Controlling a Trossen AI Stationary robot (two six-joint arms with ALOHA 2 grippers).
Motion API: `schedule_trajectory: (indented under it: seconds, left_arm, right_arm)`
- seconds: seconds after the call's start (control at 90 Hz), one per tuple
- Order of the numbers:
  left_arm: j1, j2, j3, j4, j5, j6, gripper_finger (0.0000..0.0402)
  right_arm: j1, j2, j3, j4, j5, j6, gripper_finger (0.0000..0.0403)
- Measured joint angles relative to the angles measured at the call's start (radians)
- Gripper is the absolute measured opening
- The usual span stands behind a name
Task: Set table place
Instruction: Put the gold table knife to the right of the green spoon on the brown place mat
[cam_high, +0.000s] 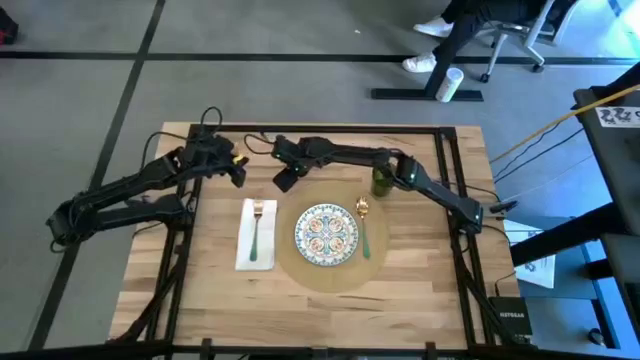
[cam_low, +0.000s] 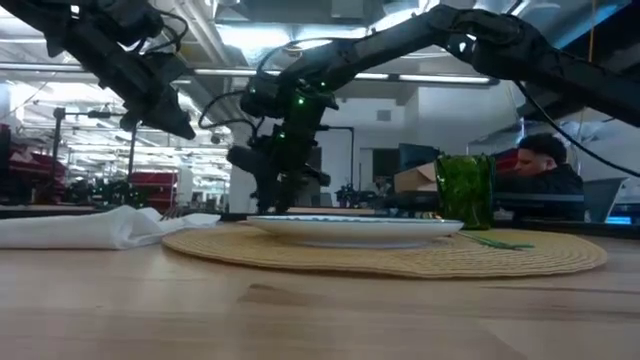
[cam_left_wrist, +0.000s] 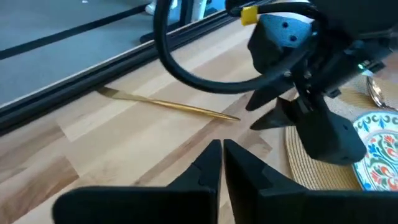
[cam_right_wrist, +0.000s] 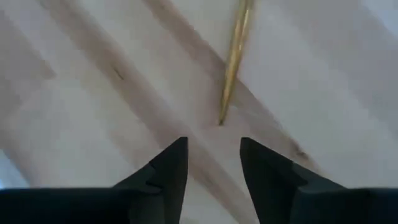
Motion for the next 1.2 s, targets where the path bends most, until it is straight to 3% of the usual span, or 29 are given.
schedule_trajectory:
  seconds: [0.5,0.678,0.778,1.0,1.2]
  left_arm:
    - [0.000,0.000,0.001,-0.001,0.000,0.000,0.0000]
    - [0.000,0.000,0.001,-0.001,0.000,0.005,0.0000]
    - [0.000,0.000,0.001,-0.002,0.000,0.005,0.0000]
    - [0.000,0.000,0.001,0.000,0.000,0.005,0.0000]
    - [0.000,0.000,0.001,0.031,0.000,0.024,0.0000]
  right_arm:
    - [-0.031,0.000,0.031,0.191,-0.024,0.069,0.0136]
    - [-0.043,0.000,0.032,0.399,-0.138,0.066,0.0136]
    - [-0.063,0.000,0.032,0.451,-0.148,0.065,0.0136]
    - [-0.128,0.000,0.032,0.395,-0.137,0.072,0.0136]
    - [-0.115,0.000,0.032,0.411,-0.155,0.065,0.0136]
